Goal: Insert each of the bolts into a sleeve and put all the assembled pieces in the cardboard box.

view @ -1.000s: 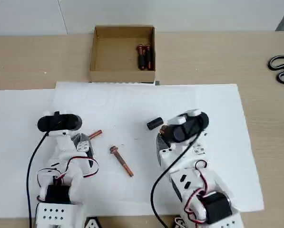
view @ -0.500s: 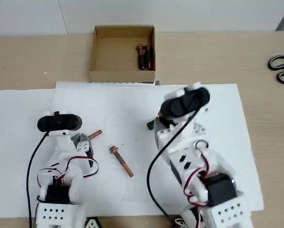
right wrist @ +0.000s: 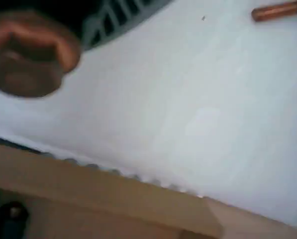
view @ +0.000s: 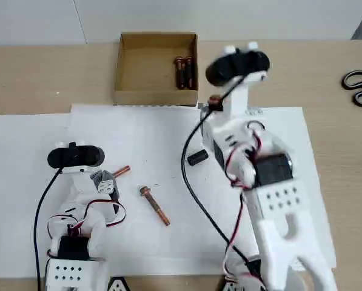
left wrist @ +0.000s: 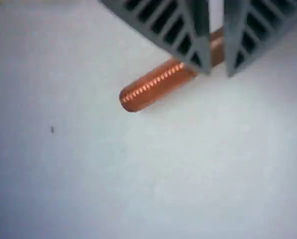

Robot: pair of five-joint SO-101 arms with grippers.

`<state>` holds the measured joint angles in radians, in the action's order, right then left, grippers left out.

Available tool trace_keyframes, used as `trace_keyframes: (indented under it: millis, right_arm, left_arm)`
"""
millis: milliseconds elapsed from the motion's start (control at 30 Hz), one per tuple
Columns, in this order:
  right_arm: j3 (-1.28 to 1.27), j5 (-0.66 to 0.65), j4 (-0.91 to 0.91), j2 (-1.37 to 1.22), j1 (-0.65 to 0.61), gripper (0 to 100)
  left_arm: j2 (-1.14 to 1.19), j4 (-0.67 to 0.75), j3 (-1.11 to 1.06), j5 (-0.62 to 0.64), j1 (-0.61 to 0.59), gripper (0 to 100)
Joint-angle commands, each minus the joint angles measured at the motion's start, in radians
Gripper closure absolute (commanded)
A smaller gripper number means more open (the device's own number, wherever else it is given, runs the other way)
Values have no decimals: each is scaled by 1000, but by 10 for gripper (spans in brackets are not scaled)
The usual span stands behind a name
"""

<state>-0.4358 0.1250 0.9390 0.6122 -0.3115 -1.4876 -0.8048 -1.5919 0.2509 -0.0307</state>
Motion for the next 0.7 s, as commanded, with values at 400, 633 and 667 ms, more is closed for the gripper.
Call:
trace_keyframes:
  millis: [400, 633, 667]
  right_arm:
    - [239, -11, -79, -286, 38, 995]
    - [331, -11, -81, -377, 39, 995]
    - [350, -11, -81, -395, 44, 995]
  left_arm:
    - [-8, -3, 7, 21, -2, 994]
    - [-8, -3, 7, 21, 0, 994]
    - [-8, -3, 7, 21, 0, 994]
